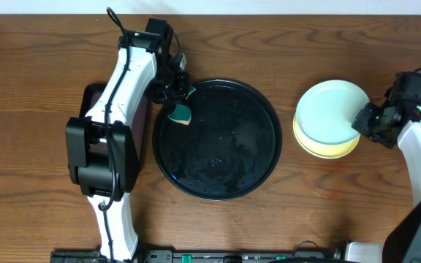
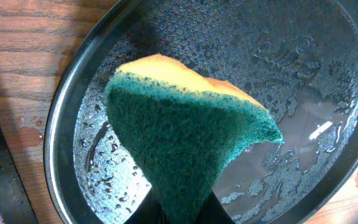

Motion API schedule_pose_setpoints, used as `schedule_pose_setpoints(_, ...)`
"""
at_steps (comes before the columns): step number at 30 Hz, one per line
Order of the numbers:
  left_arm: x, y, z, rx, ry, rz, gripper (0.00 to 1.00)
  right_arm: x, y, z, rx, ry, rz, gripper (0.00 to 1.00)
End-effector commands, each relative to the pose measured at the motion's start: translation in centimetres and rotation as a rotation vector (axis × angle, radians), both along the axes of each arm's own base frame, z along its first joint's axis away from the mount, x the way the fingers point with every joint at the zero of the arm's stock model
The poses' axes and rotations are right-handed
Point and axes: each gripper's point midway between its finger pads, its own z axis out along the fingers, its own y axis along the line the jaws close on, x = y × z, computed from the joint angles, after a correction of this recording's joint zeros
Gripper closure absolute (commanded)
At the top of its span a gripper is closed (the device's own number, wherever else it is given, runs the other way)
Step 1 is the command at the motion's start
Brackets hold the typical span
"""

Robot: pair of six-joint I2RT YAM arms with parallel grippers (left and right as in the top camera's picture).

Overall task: Clean dirty plates on tray and stack at the side
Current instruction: 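Place the pale green plate on top of the plate stack, then place the sponge in the small dark tray with the left gripper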

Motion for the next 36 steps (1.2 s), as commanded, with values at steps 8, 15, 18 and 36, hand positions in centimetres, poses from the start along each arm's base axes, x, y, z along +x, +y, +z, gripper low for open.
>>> schedule_pose_setpoints(8,-0.2,0.0,-0.3,0.007,0.011,0.007,0.92,-0.6,0.7,-3.7,0.068,0.104,-0.007,0.83)
schedule_pose_setpoints(15,0.3,0.6,1.3,0.003,-0.014,0.023,0.93,0.1,3.1,-1.4,0.164,0.063,0.117,0.62)
schedule_pose_setpoints(18,0.6,1.4,3.2,-0.003,-0.058,0.043,0.93,0.4,3.6,0.5,0.15,0.061,0.174,0.59)
schedule_pose_setpoints(36,-1.3,15.6,9.2,0.473,-0.213,0.276,0.92,4.3,14.9,6.6,0.106,-0.087,0.534,0.48)
